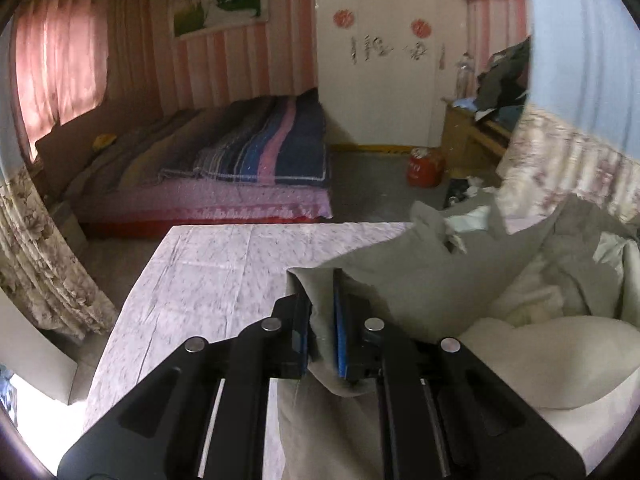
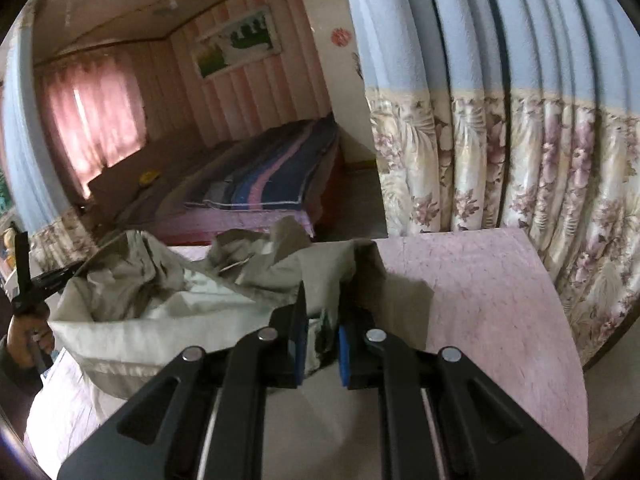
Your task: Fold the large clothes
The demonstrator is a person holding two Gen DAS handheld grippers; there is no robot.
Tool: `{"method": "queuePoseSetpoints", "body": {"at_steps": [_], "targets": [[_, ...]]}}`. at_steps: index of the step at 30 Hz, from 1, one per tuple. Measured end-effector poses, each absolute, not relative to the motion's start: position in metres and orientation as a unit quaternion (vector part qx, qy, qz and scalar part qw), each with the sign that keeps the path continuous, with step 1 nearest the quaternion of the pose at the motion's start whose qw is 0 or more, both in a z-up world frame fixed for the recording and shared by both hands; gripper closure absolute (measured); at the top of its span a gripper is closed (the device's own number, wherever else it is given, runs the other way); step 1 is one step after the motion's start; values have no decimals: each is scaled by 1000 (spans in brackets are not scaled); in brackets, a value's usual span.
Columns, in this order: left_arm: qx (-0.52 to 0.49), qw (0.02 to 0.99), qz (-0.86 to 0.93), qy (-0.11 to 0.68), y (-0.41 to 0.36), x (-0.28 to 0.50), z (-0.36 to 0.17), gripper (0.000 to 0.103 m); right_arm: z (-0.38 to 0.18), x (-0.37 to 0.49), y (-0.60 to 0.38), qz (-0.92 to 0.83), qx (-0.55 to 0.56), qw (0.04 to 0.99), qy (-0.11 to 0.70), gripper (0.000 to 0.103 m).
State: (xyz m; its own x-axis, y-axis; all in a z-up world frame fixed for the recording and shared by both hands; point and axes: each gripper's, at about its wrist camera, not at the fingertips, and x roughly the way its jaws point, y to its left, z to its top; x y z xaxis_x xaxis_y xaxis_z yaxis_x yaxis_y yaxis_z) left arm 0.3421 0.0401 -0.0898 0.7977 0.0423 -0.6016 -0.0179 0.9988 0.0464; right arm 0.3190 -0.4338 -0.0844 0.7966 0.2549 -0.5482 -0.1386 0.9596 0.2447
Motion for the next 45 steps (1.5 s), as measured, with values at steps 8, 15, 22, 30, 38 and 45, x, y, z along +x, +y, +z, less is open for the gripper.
{"method": "queuePoseSetpoints", "body": {"at_steps": [8,15,22,30,38,45], "targets": [[-11,905,18,424,44,423,-149,78,-132,389,-426,61,75,925,369,87],[-66,920,42,384,89,395,-122,3,-121,372,-456,26,102,935,337,37],[33,925,16,379,65,332,-114,3,-100,327,-449,72,53,942,323,34],[-3,918,-14,396,28,321,-131,3,-109,317,-420,90,58,933,344,34],[-45,902,-9,430,20,359,-162,7,-127,334,-403,77,60,925,368,34],[-66,897,-40,435,16,392,-166,85,-146,355,-405,86,82,913,390,70]]}}
